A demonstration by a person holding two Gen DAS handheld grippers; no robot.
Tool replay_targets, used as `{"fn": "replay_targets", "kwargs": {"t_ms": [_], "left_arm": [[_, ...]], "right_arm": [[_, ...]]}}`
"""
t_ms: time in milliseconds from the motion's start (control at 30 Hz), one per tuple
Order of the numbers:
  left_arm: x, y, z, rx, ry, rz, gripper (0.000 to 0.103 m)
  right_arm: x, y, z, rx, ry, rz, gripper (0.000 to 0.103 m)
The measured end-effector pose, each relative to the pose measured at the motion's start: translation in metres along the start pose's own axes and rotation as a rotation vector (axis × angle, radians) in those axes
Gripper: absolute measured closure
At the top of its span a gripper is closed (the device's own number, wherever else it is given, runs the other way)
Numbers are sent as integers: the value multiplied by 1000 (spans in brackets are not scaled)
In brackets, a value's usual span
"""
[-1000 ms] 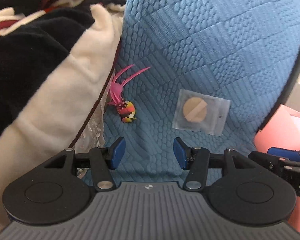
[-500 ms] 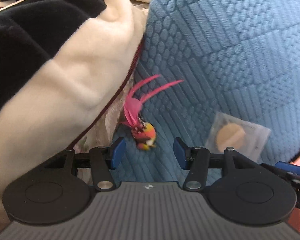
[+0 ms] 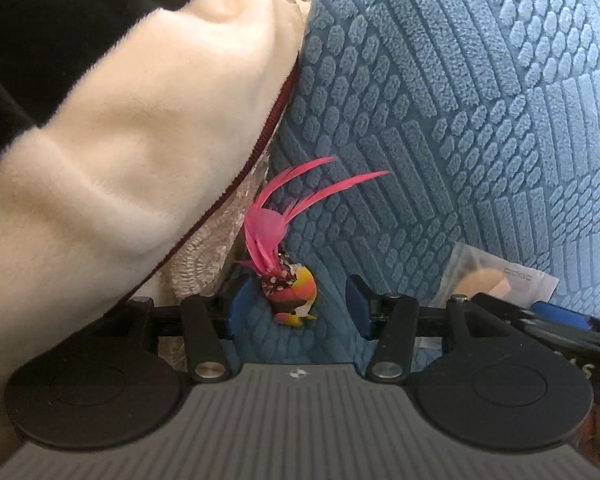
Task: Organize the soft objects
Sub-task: 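Move the left gripper to the feathered bird while the right gripper approaches the clear bag, then close the left gripper on the feathered bird while the right gripper grasps the clear bag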
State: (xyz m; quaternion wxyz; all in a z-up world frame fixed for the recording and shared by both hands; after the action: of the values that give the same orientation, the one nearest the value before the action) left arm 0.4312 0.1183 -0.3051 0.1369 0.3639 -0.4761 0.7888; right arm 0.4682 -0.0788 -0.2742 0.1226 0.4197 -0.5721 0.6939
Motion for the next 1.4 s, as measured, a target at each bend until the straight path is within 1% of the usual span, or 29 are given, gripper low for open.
{"fn": "replay_targets", "kwargs": {"t_ms": [133, 267, 433, 533, 600, 667, 733, 767, 867, 933, 967, 1033, 1100, 1200, 1300, 1333, 1400], "left_arm": [[-9, -2, -3, -13, 6, -15, 45], [-19, -6, -10, -6, 12, -17, 47], [-32, -13, -20, -1, 13, -21, 50], [-35, -18, -25, -4, 11, -19, 50], [-34, -17, -24, -7, 10, -19, 50], [-30, -15, -23, -8, 9, -16, 50], [-33, -14, -23, -12, 9, -16, 50], [-33, -11, -21, -13, 9, -15, 50], [-32, -12, -20, -11, 11, -10, 50], [-33, -11, -19, -10, 5, -8, 57], [-33, -11, -19, -9, 1, -6, 59], [-33, -10, -21, -9, -7, -2, 67], [-33, -11, -21, -12, -12, 6, 68], [-32, -12, -21, -7, -19, 17, 69], [-27, -13, -18, 3, -5, 19, 69], [-26, -13, -16, 3, -1, 19, 69], [-19, -9, -14, 3, 7, 18, 69]], "right_arm": [[-16, 2, -8, 49, 48, -9, 27], [-33, 3, -5, 40, 55, -38, 26], [-50, 3, -5, 60, 71, -30, 27], [-63, 2, -7, 66, 84, -28, 39], [-69, 2, -9, 81, 100, -22, 60], [-77, 2, -13, 76, 111, -23, 63], [-81, -1, -12, 62, 104, -27, 69], [-82, -2, -11, 64, 105, -28, 74], [-83, -2, -12, 74, 105, -31, 79], [-82, -3, -10, 71, 100, -42, 81], [-80, -4, -7, 73, 100, -45, 83], [-79, -3, -8, 85, 94, -57, 84], [-77, -3, -6, 93, 92, -62, 87], [-77, -7, -1, 81, 81, -77, 87], [-78, -8, 0, 77, 69, -84, 87], [-71, -7, 4, 78, 68, -83, 87], [-67, -8, 1, 76, 62, -86, 87]]}}
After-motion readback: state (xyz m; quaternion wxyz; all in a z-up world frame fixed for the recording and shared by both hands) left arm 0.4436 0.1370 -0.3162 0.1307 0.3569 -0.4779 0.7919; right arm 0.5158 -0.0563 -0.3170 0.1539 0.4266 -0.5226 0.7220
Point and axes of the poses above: each gripper's, at about its wrist camera, not at the fingertips, and x roughly against the way its jaws point, z to its right, y to its underside, the point moved 3 cm from there along -x, roughly the way its jaws point, and after that the axes turned 2 degrees about x, right-handed, at the moved point
